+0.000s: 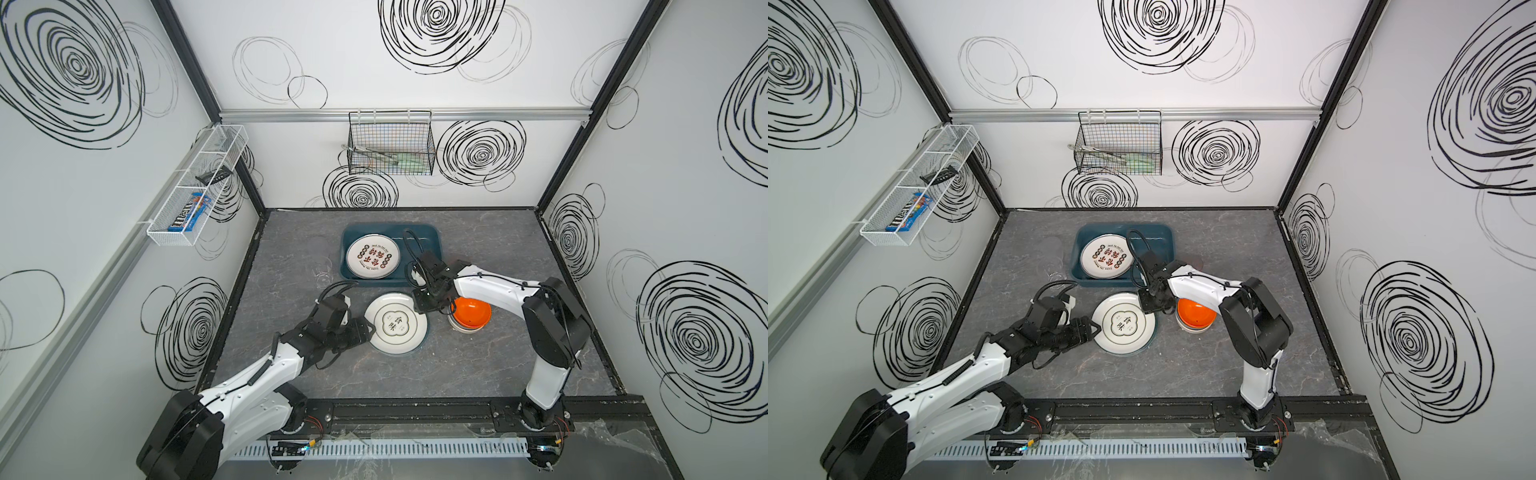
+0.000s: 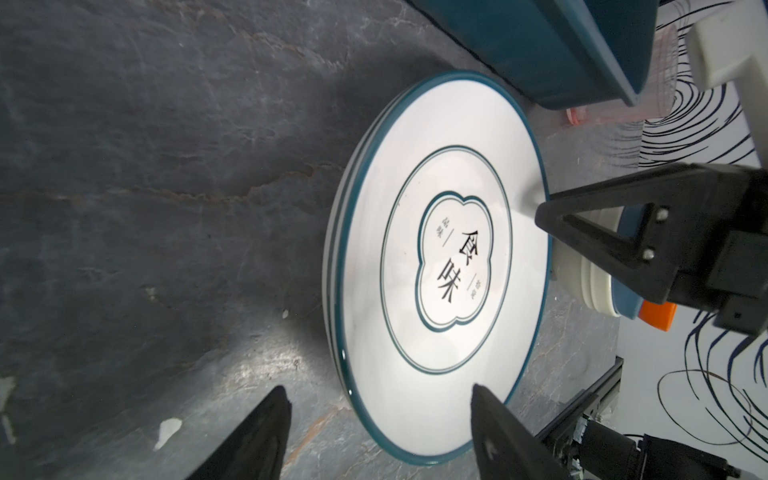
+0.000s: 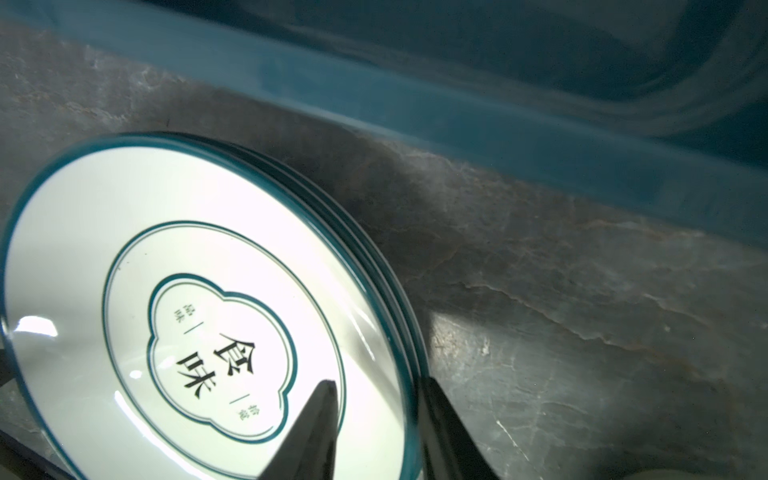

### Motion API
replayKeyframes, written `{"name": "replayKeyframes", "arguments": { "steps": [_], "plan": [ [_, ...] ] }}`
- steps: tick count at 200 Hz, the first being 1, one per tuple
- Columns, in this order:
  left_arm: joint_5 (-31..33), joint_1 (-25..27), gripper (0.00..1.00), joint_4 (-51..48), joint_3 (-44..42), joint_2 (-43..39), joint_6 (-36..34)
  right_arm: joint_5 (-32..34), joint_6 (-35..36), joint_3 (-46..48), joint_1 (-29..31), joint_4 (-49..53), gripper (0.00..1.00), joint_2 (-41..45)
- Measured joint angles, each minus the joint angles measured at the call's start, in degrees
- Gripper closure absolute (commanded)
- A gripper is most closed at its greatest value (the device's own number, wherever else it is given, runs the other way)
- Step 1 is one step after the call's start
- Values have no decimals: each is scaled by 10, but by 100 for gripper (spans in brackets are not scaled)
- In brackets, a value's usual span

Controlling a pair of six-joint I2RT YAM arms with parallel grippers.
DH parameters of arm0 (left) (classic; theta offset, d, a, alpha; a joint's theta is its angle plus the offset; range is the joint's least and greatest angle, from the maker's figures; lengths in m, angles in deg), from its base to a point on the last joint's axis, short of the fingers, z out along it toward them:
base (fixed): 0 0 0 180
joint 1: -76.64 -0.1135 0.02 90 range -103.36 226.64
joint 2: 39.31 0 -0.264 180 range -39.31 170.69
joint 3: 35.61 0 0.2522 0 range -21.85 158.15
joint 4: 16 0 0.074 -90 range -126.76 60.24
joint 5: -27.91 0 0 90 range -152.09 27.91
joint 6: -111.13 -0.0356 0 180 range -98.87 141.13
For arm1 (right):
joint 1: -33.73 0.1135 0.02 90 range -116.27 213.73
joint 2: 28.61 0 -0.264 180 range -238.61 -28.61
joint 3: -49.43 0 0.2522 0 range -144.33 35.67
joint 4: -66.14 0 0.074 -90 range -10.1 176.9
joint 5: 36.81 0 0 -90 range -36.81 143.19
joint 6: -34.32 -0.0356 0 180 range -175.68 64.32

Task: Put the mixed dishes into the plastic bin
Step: 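Lower the right gripper onto the white plate rim and pinch it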

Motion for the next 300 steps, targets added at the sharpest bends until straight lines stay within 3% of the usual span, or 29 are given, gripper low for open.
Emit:
{"name": "replayKeyframes", "arguments": {
  "steps": [148,229,300],
  "plan": [
    [-16,-11,42,16,-4,21,-10,10,15,-25,8,11,90,-20],
    [-20,-20,40,20,-12,20,-10,22,22,-41,20,22,94,-30],
    [-19,-27,47,10,-15,-5,-10,26,22,-49,28,22,96,-40]
  ]
}}
